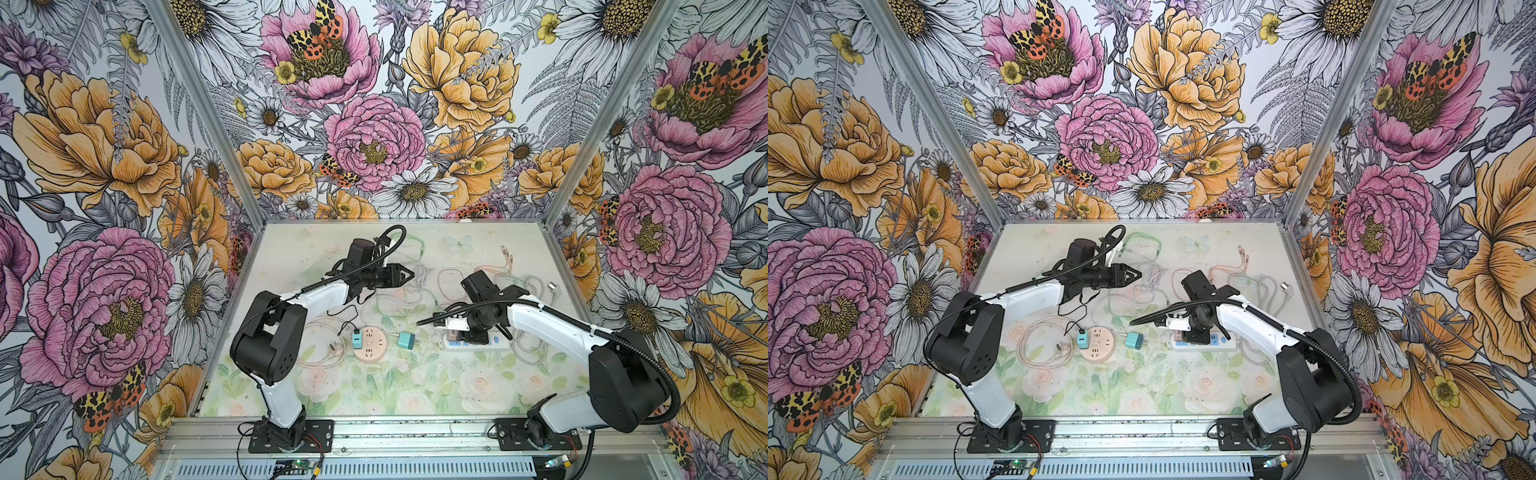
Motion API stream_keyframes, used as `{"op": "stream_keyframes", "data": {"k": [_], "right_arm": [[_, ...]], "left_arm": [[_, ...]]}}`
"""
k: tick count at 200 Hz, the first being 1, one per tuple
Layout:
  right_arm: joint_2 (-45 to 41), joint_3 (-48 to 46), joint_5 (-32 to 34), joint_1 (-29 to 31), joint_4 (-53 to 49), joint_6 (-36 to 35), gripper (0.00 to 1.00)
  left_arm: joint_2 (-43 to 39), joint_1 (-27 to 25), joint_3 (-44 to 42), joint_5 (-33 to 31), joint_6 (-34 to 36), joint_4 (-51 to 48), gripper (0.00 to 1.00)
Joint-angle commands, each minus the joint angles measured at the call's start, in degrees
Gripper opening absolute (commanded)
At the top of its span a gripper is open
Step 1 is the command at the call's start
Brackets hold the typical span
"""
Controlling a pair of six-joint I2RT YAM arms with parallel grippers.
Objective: Insert the plug
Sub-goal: 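Align the pink charger's prongs above the power strip's nearest socket with the right gripper, then press the pink charger down into the power strip socket with the right gripper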
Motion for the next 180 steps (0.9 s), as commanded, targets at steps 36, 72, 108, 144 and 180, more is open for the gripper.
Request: {"op": "stream_keyframes", "data": {"k": [36, 72, 108, 144, 180], "right_arm": [[-2.39, 3.42, -2.02, -0.70, -0.33, 1.35, 0.42], [-2.84, 3.22, -2.46, -0.73, -0.35, 1.35, 0.43], [-3.83, 2.26, -1.56, -0.77, -0.38, 1.50, 0.44], [-8.29, 0.60, -2.96, -0.72, -0.32, 4.88, 0.46], [-15.27, -1.73, -1.21, -0.65, 1.48, 11.83, 0.50]], "left_arm": [[-2.14, -0.83, 1.73, -0.33, 1.01, -1.30, 0.46], [-2.35, -0.97, 1.91, -0.57, 1.10, -1.70, 0.46], [-2.75, -1.11, 2.13, -0.85, 1.67, -2.82, 0.46], [-3.52, -1.51, 2.43, -2.04, 2.99, -5.30, 0.47], [-4.29, -3.09, 6.28, -9.36, 8.55, -16.47, 0.50]]}}
